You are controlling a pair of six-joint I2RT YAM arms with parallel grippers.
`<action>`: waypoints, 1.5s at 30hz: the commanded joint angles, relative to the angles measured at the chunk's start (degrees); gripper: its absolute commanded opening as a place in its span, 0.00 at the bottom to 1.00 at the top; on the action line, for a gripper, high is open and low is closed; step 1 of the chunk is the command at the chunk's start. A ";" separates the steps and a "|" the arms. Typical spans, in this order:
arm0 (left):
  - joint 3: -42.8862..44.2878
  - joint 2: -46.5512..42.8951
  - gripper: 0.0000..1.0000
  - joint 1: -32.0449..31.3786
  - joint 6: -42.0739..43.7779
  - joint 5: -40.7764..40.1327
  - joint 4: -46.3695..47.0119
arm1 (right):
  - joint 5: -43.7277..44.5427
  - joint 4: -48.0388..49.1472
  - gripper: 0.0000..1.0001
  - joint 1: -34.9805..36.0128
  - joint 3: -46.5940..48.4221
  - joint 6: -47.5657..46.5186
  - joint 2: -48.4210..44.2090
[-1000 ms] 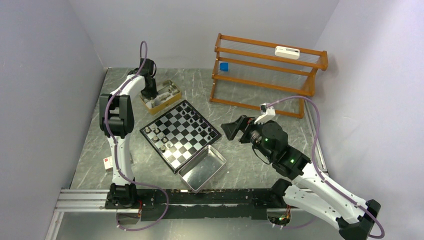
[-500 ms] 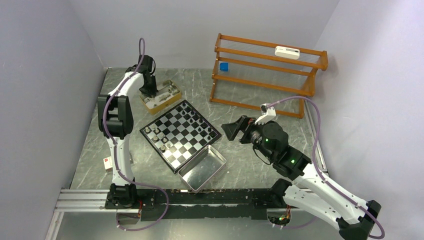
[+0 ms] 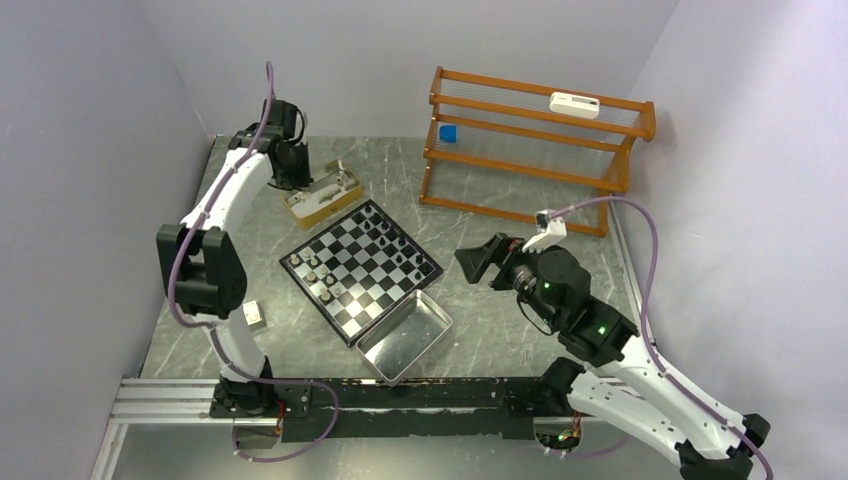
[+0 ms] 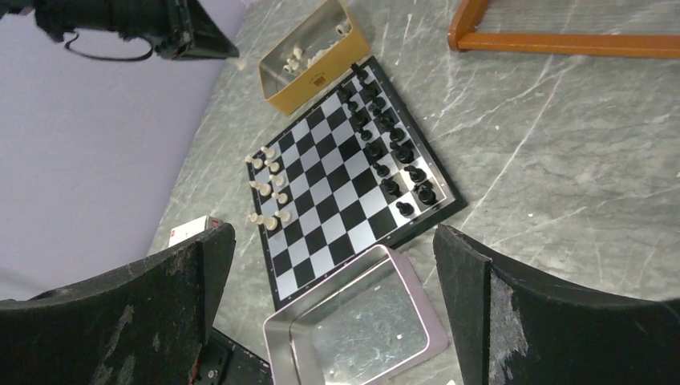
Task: Set up the chess pieces on the board
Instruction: Place the chess piece on the chessboard.
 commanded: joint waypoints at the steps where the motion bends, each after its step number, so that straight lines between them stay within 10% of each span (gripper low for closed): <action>1: -5.15 -6.68 0.15 -3.05 1.47 1.82 -3.84 | 3.92 -3.34 1.00 0.08 2.73 -1.35 -2.58; 23: -35.07 -36.70 0.15 -23.03 -7.63 1.82 -3.16 | 7.48 -9.14 1.00 0.06 3.96 -0.68 -3.25; 45: -49.33 -39.95 0.15 -38.88 -20.98 -7.33 1.87 | 6.53 -8.71 1.00 0.08 3.87 0.26 -1.78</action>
